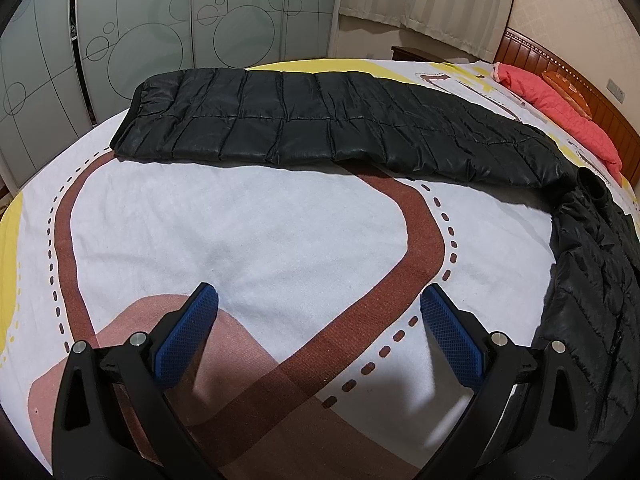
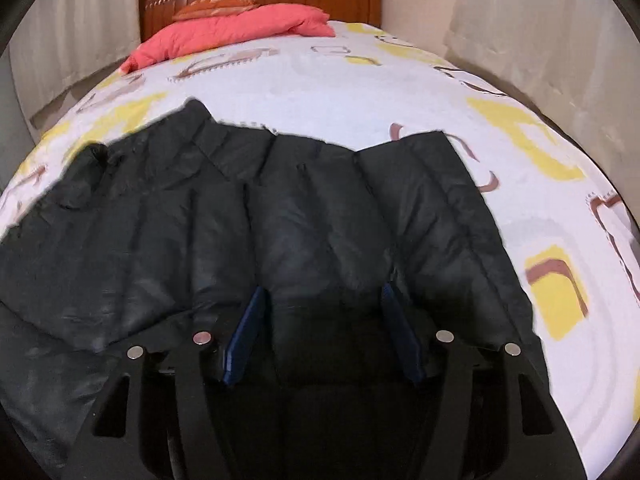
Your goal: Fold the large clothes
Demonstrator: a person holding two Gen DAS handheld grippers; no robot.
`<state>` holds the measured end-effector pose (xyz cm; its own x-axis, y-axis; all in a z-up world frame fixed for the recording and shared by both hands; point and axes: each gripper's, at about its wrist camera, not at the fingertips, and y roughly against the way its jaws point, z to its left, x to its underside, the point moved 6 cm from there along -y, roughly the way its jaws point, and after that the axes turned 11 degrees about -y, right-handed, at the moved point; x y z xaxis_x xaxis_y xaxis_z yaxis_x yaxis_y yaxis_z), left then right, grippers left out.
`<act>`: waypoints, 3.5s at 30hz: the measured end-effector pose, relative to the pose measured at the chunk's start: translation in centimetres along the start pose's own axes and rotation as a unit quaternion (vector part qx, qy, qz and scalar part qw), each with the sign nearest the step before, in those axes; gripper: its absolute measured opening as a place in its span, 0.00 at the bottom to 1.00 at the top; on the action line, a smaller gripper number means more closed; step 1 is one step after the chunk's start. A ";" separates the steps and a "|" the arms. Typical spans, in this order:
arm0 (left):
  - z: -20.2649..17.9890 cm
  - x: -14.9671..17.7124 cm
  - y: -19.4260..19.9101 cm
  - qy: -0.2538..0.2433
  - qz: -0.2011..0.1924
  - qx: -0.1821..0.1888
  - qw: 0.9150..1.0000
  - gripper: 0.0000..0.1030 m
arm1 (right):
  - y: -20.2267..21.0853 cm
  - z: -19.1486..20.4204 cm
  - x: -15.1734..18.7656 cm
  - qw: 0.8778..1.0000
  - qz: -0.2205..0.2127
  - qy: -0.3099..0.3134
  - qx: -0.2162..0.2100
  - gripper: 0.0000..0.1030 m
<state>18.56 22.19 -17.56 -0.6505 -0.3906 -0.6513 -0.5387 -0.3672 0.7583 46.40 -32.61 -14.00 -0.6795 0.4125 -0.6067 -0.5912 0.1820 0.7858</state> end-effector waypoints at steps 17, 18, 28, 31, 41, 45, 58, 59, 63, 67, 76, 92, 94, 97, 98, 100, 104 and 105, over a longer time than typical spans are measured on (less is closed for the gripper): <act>6.2 -1.3 1.6 0.145 -0.028 0.068 0.987 0.83 | 1.4 0.6 4.3 0.999 -0.027 0.017 -0.008 0.65; 7.6 -1.6 1.5 0.167 -0.032 0.065 0.983 0.83 | 1.4 0.5 4.3 0.999 -0.028 0.016 -0.010 0.65; 15.6 -6.0 -3.6 0.280 -0.091 0.089 0.952 0.92 | 1.4 0.4 4.6 0.999 -0.037 0.018 0.001 0.69; 16.5 -6.6 -4.0 0.301 -0.106 0.065 0.946 0.81 | 1.4 0.3 4.5 0.999 -0.036 0.018 0.000 0.69; 16.0 -8.5 -4.6 0.278 -0.108 0.042 0.954 0.09 | 1.5 0.3 4.5 0.999 -0.037 0.019 0.000 0.70; 12.0 -10.3 -2.3 0.207 -0.143 0.048 0.967 0.08 | 1.5 0.4 4.5 0.999 -0.038 0.020 0.001 0.70; -15.9 -13.6 3.6 -0.053 -0.157 0.206 0.965 0.06 | 1.3 0.4 4.6 0.999 -0.037 0.019 -0.001 0.70; -18.6 -13.4 3.9 -0.073 -0.155 0.218 0.961 0.06 | 1.3 0.3 4.6 0.999 -0.037 0.017 -0.002 0.70; -26.2 -12.0 4.3 -0.131 -0.143 0.245 0.950 0.06 | 1.3 0.2 4.4 0.999 -0.036 0.016 -0.005 0.70; -32.3 -10.7 2.3 -0.171 -0.117 0.259 0.943 0.06 | 1.3 0.3 4.4 0.999 -0.036 0.015 -0.006 0.70; -32.9 -6.4 4.0 -0.198 -0.079 0.287 0.934 0.73 | 1.2 0.4 4.2 0.999 -0.029 0.010 -0.009 0.71; -12.7 -11.9 0.4 -0.093 -0.097 0.147 0.980 0.73 | 8.4 17.4 7.8 0.983 0.014 0.051 -0.174 0.71; -11.7 -12.1 -0.3 -0.089 -0.094 0.137 0.982 0.73 | 7.3 19.6 9.3 0.981 0.040 0.074 -0.177 0.38; -10.9 -12.1 -0.6 -0.082 -0.090 0.139 0.983 0.73 | 6.8 20.8 10.1 0.978 0.049 0.091 -0.178 0.21; -10.9 -12.1 -0.5 -0.081 -0.090 0.141 0.983 0.73 | 7.1 20.6 10.0 0.978 0.045 0.092 -0.181 0.19; -10.8 -12.2 -0.3 -0.082 -0.094 0.144 0.982 0.73 | 7.8 20.0 9.0 0.979 0.027 0.086 -0.181 0.19; -11.1 -12.3 0.5 -0.082 -0.101 0.154 0.979 0.73 | 8.9 17.7 6.7 0.983 -0.011 0.078 -0.168 0.19; -11.3 -12.4 0.7 -0.082 -0.103 0.157 0.979 0.73 | 9.2 16.8 6.4 0.983 -0.017 0.076 -0.165 0.19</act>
<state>32.23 17.25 -9.28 -0.5743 -0.1862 -0.7972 -0.7886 -0.1358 0.5998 43.94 -13.26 -8.63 -0.6993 0.2675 -0.6628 -0.7063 -0.1161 0.6983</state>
